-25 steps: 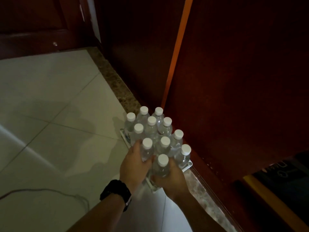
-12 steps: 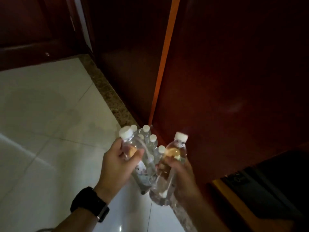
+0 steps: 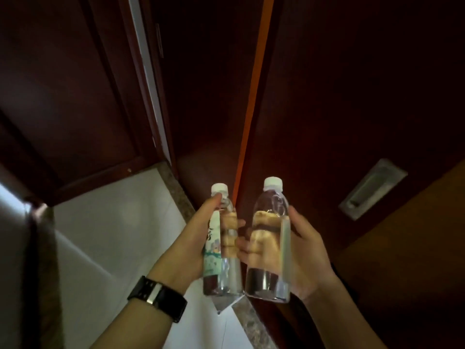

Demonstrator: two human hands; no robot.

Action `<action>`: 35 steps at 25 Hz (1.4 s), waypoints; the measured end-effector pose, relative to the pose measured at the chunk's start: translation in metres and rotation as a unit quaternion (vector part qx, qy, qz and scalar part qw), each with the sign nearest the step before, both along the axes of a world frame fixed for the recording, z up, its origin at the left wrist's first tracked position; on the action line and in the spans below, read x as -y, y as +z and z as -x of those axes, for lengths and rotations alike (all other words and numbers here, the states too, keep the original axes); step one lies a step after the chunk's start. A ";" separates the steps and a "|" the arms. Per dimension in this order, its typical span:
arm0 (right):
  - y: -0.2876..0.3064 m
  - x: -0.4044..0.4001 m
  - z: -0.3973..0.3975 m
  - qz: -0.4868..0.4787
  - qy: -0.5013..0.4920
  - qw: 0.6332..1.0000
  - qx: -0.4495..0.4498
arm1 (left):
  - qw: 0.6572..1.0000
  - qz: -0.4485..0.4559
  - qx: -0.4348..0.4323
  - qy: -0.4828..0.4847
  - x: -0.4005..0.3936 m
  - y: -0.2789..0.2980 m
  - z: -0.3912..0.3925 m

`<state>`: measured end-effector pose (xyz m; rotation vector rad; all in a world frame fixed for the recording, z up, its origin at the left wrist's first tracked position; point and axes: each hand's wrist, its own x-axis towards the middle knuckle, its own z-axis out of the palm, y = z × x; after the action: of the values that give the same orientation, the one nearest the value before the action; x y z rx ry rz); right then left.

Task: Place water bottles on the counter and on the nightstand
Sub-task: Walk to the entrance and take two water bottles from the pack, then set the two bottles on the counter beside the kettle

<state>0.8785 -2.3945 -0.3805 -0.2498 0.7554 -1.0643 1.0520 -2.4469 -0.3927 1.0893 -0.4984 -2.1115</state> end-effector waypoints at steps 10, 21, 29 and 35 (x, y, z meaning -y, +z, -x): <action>0.209 -0.054 0.014 0.076 0.079 0.994 -0.026 | 0.995 0.071 -0.022 -0.074 -0.062 0.220 0.008; 0.276 -0.083 0.031 0.171 -0.203 0.940 -0.214 | 0.947 0.193 -0.062 -0.248 -0.029 0.287 0.063; 0.314 -0.226 0.055 0.125 -0.439 0.854 -0.250 | 0.835 0.217 -0.119 -0.491 -0.115 0.325 0.159; 0.321 -0.411 0.080 0.112 -0.592 0.745 -0.287 | 0.708 0.197 -0.163 -0.659 -0.288 0.342 0.247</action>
<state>0.7988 -1.9837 -0.0592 -0.3069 1.4139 -2.3717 0.8054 -2.1589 -0.0506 -0.1090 -1.8343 -2.9714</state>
